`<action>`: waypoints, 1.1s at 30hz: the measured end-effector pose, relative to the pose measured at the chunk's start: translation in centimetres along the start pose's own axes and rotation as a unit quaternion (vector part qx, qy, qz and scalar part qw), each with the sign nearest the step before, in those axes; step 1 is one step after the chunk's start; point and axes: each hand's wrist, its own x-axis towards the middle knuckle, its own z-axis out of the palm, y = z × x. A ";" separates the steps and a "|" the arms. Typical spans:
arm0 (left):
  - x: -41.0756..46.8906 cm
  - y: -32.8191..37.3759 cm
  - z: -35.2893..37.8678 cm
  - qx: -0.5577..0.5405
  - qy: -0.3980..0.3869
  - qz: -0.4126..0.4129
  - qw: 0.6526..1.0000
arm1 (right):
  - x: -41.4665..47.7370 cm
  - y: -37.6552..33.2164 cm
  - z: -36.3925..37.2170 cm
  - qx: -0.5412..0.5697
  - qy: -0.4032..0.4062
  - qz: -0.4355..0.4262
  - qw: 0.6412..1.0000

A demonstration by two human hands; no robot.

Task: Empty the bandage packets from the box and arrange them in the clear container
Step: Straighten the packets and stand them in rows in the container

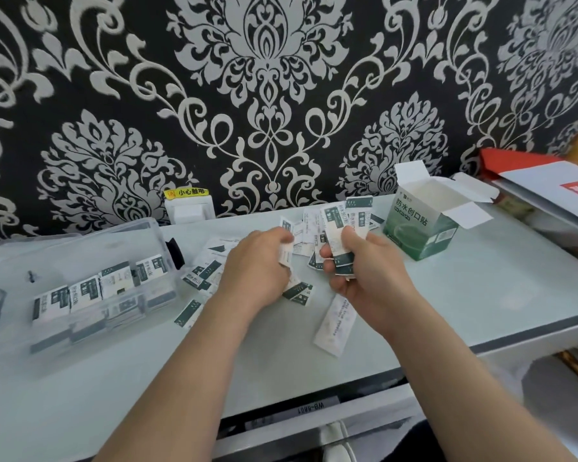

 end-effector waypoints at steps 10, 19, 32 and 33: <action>-0.3 0.0 -4.0 -0.365 0.131 -0.017 0.921 | 0.5 0.6 0.8 -0.026 -0.004 0.042 0.999; -0.9 -0.6 -6.3 -0.470 0.074 -0.005 0.880 | 0.2 0.8 2.5 0.053 -0.164 0.113 0.978; -1.8 0.3 -5.8 -0.385 0.167 0.066 0.905 | 0.8 1.4 3.4 0.099 -0.198 0.057 0.974; -2.0 0.5 -5.8 -0.397 0.166 0.067 0.900 | 0.9 1.5 3.5 0.113 -0.188 0.049 0.975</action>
